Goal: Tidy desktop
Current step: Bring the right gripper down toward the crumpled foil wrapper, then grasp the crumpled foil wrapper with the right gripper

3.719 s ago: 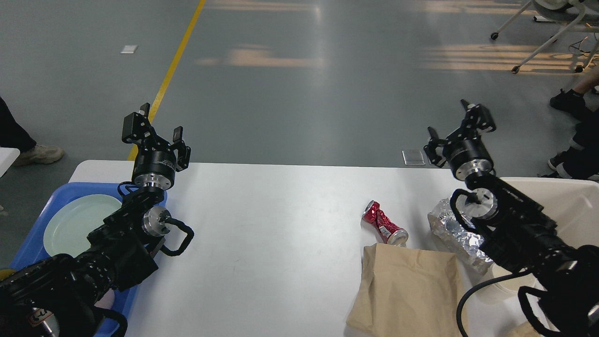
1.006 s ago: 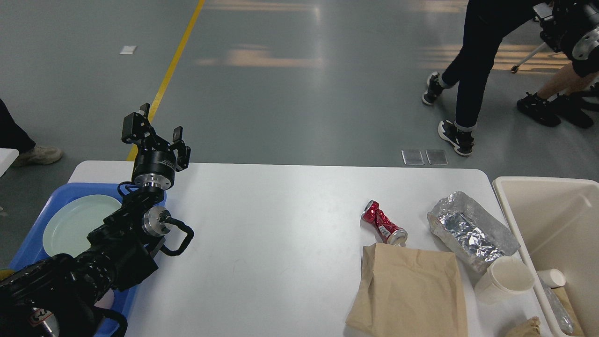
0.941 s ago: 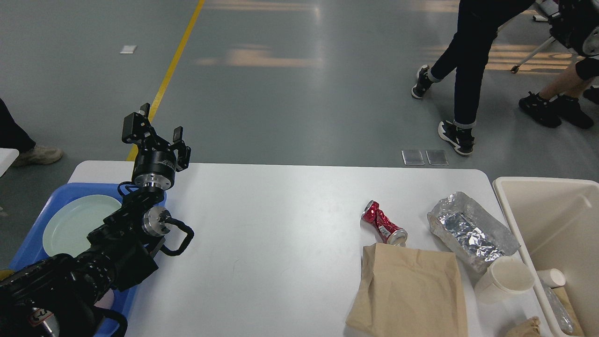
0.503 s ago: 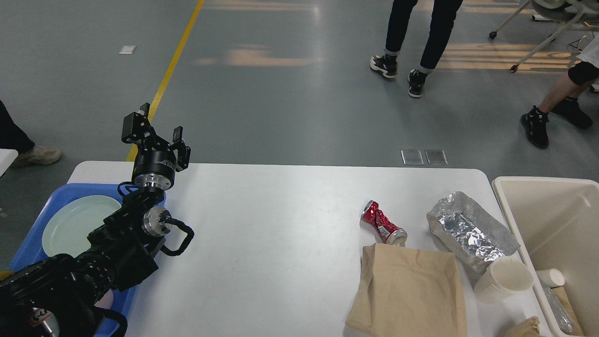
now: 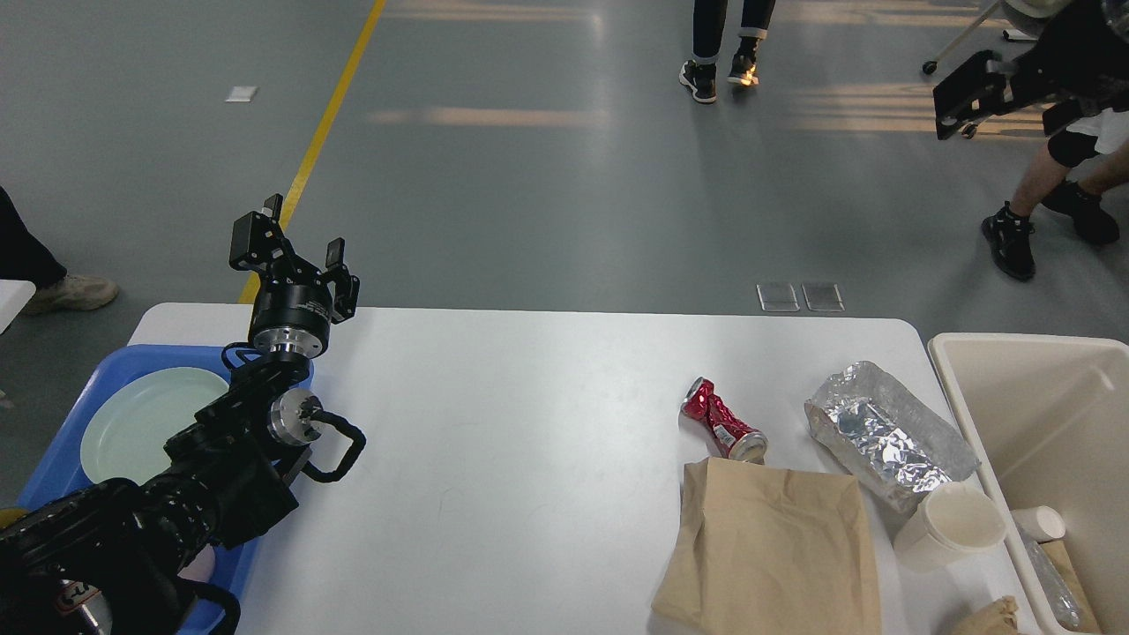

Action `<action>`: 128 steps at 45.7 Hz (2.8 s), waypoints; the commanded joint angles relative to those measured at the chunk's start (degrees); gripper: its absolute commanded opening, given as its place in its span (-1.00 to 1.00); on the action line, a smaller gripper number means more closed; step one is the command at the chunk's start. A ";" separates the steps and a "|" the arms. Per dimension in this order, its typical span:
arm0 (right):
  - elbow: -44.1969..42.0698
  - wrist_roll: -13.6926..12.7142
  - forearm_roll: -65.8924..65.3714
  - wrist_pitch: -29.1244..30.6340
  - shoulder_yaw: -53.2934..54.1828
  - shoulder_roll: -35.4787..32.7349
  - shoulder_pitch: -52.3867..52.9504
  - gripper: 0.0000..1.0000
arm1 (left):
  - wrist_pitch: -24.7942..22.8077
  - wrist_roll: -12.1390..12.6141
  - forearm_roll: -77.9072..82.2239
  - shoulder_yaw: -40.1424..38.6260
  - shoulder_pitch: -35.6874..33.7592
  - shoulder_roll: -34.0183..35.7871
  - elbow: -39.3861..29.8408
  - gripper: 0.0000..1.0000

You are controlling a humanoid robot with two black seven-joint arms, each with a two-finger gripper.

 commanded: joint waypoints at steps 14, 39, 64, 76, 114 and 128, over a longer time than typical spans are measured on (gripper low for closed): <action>5.59 -0.34 1.22 -1.46 1.48 3.18 -10.96 1.00 | 0.00 0.00 0.00 0.00 0.00 0.00 0.00 0.93; -5.04 -0.42 3.59 -29.05 3.76 2.13 -40.67 1.00 | 0.00 0.00 0.00 0.00 0.00 0.00 0.00 0.93; -18.23 -0.51 5.97 -34.69 7.72 0.90 -55.36 1.00 | 0.00 0.00 0.00 0.09 0.00 0.00 0.00 0.93; -20.43 -0.51 5.97 -34.69 7.72 0.11 -55.62 1.00 | 0.00 0.00 0.00 0.00 0.00 0.00 0.00 0.93; -28.08 -0.60 8.25 -39.79 12.55 -0.60 -64.41 0.65 | 0.00 0.00 0.00 0.00 0.00 0.00 0.00 0.93; -27.99 -0.78 8.96 -39.52 12.64 -0.60 -65.11 -0.25 | 0.00 0.00 0.00 0.09 0.00 0.00 0.00 0.93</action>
